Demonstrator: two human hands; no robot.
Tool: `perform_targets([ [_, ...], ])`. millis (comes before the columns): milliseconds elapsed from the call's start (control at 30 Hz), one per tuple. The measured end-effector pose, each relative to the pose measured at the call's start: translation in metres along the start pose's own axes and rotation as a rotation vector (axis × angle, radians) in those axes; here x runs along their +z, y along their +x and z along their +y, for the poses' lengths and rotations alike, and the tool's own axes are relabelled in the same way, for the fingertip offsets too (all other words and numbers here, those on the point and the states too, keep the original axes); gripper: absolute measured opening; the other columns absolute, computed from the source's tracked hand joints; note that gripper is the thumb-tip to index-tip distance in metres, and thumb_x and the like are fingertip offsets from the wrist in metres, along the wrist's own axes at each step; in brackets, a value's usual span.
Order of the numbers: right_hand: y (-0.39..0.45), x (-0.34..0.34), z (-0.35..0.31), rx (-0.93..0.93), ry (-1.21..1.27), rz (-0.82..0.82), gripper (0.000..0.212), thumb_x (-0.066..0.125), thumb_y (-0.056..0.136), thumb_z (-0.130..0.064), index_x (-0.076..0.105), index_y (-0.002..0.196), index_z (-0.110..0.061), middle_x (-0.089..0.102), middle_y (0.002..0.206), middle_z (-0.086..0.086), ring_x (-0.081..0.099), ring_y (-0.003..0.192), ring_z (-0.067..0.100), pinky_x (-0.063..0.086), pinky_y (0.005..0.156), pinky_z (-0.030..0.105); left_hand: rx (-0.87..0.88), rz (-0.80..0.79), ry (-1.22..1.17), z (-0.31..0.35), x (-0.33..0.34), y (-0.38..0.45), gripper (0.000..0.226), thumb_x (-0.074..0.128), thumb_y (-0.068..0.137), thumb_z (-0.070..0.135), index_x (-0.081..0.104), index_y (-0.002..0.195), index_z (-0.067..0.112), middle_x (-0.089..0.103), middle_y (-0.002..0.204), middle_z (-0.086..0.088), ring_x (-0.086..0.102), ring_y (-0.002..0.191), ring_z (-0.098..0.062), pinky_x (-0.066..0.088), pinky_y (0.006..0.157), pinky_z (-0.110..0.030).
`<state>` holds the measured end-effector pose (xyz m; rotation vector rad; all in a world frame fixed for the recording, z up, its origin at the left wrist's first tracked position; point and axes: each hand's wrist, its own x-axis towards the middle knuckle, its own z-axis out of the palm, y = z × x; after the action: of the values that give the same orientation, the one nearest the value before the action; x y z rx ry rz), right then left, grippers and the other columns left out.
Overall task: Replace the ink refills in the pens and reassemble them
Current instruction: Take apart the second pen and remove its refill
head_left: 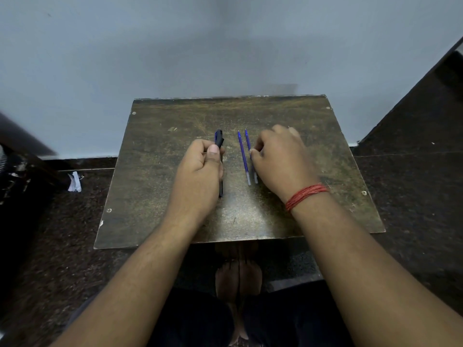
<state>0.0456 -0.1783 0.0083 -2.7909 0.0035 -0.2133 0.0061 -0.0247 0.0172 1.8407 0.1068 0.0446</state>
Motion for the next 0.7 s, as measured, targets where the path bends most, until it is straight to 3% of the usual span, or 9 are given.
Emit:
perform_targets([
  [100, -0.002, 0.004, -0.006, 0.005, -0.036, -0.001, 0.021, 0.060, 0.094, -0.034, 0.066, 0.097, -0.014, 0.059, 0.107, 0.005, 0.050, 0.112, 0.029, 0.044, 0.100, 0.041, -0.008, -0.019, -0.028, 0.002, 0.002, -0.001, 0.024, 0.037, 0.106, 0.027, 0.058, 0.096, 0.018, 0.047, 0.059, 0.009, 0.039, 0.046, 0.000, 0.034, 0.045, -0.017],
  [267, -0.002, 0.007, -0.011, 0.034, -0.079, 0.015, 0.020, 0.060, 0.093, -0.031, 0.066, 0.098, -0.012, 0.060, 0.107, 0.007, 0.050, 0.107, 0.029, 0.045, 0.086, 0.038, 0.002, -0.013, -0.031, 0.005, 0.001, -0.003, 0.025, 0.037, 0.107, 0.026, 0.058, 0.099, 0.016, 0.046, 0.059, 0.009, 0.039, 0.045, 0.000, 0.034, 0.045, -0.015],
  [400, -0.001, 0.008, -0.017, 0.045, -0.148, 0.031, 0.027, 0.059, 0.091, -0.032, 0.068, 0.099, -0.007, 0.064, 0.107, 0.011, 0.053, 0.107, 0.034, 0.046, 0.087, 0.043, 0.007, -0.011, -0.041, 0.003, 0.002, -0.002, 0.024, 0.037, 0.107, 0.025, 0.058, 0.097, 0.018, 0.046, 0.057, 0.011, 0.038, 0.046, -0.001, 0.034, 0.044, -0.017],
  [700, 0.001, 0.011, -0.020, 0.059, -0.187, 0.021, 0.023, 0.056, 0.090, -0.029, 0.069, 0.092, -0.010, 0.066, 0.104, 0.011, 0.054, 0.106, 0.033, 0.043, 0.088, 0.042, 0.001, -0.020, -0.051, -0.002, 0.003, 0.000, 0.024, 0.038, 0.106, 0.027, 0.057, 0.095, 0.020, 0.047, 0.059, 0.011, 0.039, 0.047, -0.002, 0.035, 0.047, -0.021],
])
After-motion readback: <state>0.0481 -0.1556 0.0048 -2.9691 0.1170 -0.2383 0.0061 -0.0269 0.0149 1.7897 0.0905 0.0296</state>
